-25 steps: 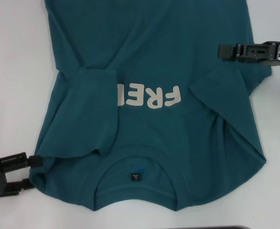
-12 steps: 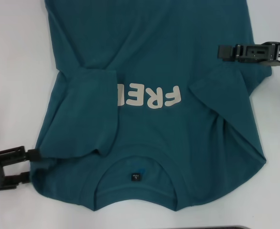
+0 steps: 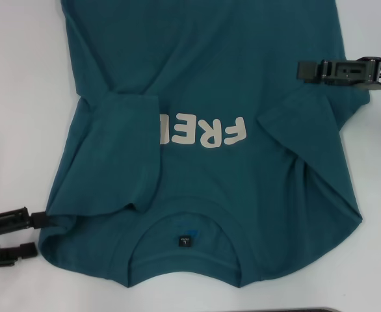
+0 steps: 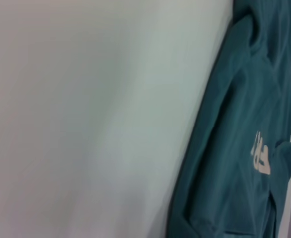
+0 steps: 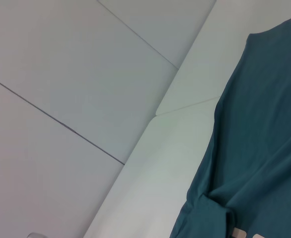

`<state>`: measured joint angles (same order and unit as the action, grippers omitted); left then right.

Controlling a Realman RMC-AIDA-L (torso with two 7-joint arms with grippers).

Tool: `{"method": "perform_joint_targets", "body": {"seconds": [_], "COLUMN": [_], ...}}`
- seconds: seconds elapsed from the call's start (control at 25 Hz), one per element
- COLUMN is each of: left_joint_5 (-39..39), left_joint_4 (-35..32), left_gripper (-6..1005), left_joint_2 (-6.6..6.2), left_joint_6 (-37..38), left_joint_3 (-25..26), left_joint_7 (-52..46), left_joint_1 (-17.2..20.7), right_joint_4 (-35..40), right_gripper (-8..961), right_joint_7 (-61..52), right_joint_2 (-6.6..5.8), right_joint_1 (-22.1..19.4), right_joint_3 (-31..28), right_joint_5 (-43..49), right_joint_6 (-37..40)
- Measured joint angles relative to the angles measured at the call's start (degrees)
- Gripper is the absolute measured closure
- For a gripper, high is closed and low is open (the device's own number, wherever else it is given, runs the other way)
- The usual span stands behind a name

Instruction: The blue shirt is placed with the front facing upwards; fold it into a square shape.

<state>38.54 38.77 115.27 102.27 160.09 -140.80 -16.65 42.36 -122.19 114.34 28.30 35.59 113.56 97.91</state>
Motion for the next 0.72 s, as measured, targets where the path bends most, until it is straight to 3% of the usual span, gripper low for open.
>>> {"method": "perform_joint_targets", "body": {"seconds": [0.72], "left_joint_5": [0.58], "left_joint_4": [1.23], "left_gripper": [210], "left_joint_2": [1.51], "left_joint_6": [0.04], "left_joint_3": [-2.30], "left_joint_7": [-2.40], "left_joint_1": [-2.48], "right_joint_4": [0.00], "right_gripper": [206], "right_joint_7": [-0.07], "right_joint_2": [-0.15], "right_joint_1": [-0.18], "right_joint_3": [0.00], "right_joint_5": [-0.24], "right_joint_6": [0.20]}}
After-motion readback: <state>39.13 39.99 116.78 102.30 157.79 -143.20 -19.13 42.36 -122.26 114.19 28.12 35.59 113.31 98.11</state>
